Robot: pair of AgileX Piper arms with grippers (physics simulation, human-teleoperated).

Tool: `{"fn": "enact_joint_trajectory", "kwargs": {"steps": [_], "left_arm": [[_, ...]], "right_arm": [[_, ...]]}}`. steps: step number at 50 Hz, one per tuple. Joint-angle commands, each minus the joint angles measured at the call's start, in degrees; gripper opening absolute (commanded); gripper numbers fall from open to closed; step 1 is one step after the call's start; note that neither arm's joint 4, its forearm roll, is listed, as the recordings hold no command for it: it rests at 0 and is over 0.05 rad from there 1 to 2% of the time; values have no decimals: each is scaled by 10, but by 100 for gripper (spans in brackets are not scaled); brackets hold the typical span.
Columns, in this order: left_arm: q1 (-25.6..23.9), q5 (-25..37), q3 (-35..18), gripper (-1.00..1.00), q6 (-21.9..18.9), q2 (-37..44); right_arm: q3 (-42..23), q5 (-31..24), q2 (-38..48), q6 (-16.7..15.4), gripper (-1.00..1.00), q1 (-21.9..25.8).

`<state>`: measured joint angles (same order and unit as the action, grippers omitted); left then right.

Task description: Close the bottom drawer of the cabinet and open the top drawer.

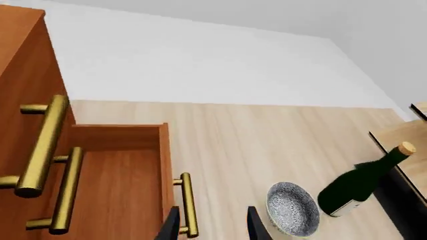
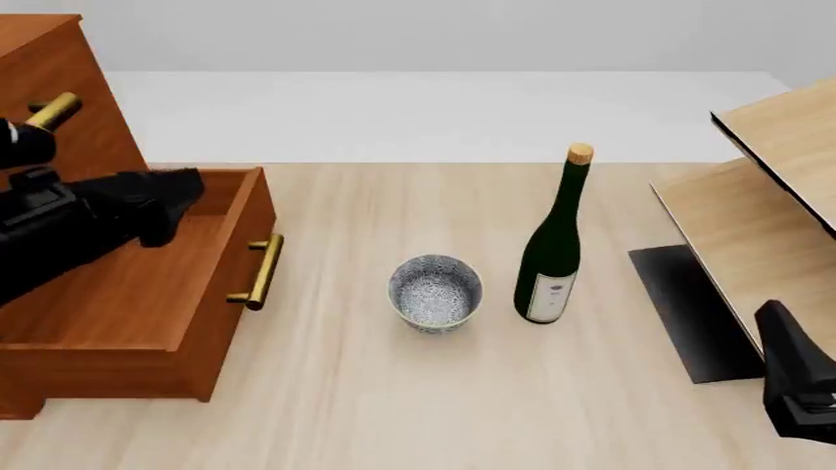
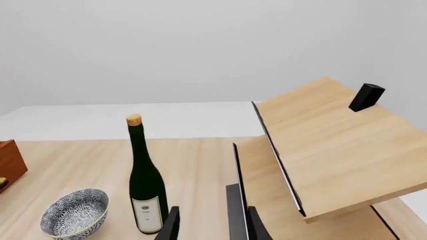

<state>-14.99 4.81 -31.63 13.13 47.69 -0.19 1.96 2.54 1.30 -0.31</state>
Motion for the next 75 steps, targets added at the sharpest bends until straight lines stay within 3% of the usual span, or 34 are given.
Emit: {"fn": "enact_joint_trajectory", "kwargs": {"steps": [1,5,7,17,25,30,36,46,54,57,63,70,75], "left_arm": [[-47,39,-41,100,49,79],[-62,51,-45,100,74,93],[-58,64,-55,100,52,99],[-81,89,-75,100,65,116],[-96,95,-72,100,104,129],[-93,96,-63,100,107,143],[-121,98,-49,100,137,164],[-110,124,-64,100,131,179],[-101,137,-60,100,138,200],[-109,129,-51,100,162,198],[-91,154,-53,100,146,201],[-104,145,-25,100,194,207],[-94,154,-24,100,188,211]], "right_arm": [[0,1,2,2,100,1],[0,3,4,2,100,1],[0,3,5,2,100,1],[0,2,5,5,100,4],[-1,4,8,8,100,5],[-1,10,17,13,100,5],[-1,9,18,17,100,9],[0,55,70,31,100,-4],[-2,63,82,42,100,-7],[-2,66,88,48,100,-7],[-2,59,83,54,100,-4],[-3,57,84,61,100,-4],[-3,68,97,67,100,-7]]}}
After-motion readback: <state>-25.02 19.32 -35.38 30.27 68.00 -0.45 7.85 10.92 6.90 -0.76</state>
